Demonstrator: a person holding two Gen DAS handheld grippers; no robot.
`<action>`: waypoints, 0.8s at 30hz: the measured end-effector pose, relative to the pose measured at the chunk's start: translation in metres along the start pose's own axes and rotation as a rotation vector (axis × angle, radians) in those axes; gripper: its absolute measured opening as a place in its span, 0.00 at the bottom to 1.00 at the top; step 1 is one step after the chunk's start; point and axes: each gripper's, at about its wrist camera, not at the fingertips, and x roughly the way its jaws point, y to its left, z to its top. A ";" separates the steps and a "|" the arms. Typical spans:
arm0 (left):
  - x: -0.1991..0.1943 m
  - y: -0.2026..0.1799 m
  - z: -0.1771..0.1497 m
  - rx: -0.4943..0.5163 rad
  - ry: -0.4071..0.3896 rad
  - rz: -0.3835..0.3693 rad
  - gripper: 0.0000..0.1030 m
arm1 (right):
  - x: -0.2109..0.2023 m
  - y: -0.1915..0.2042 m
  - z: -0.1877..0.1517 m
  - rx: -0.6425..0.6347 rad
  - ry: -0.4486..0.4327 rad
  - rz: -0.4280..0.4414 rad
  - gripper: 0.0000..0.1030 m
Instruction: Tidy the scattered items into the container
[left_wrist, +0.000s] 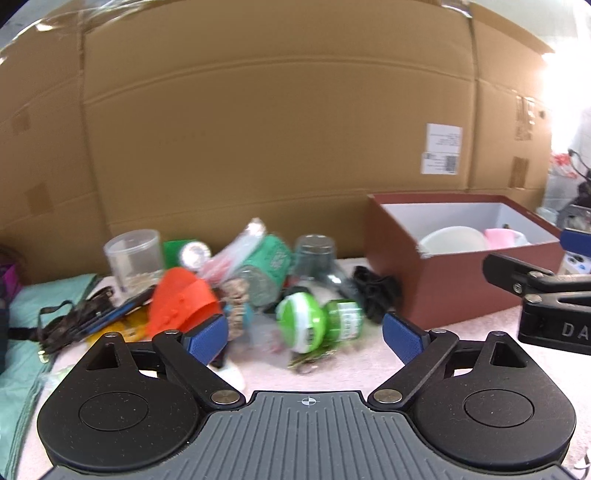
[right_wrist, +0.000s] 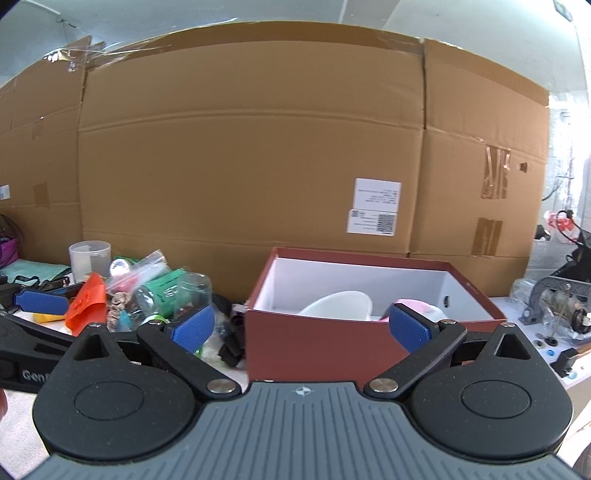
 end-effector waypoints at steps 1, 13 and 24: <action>0.001 0.007 0.000 -0.014 0.002 0.010 0.94 | 0.003 0.004 0.000 -0.007 0.003 0.008 0.98; 0.008 0.067 -0.008 -0.080 0.021 0.140 0.94 | 0.031 0.047 -0.001 -0.053 0.037 0.102 0.98; 0.001 0.024 0.007 -0.016 -0.030 0.043 0.94 | 0.026 0.047 0.000 -0.098 0.025 0.087 0.98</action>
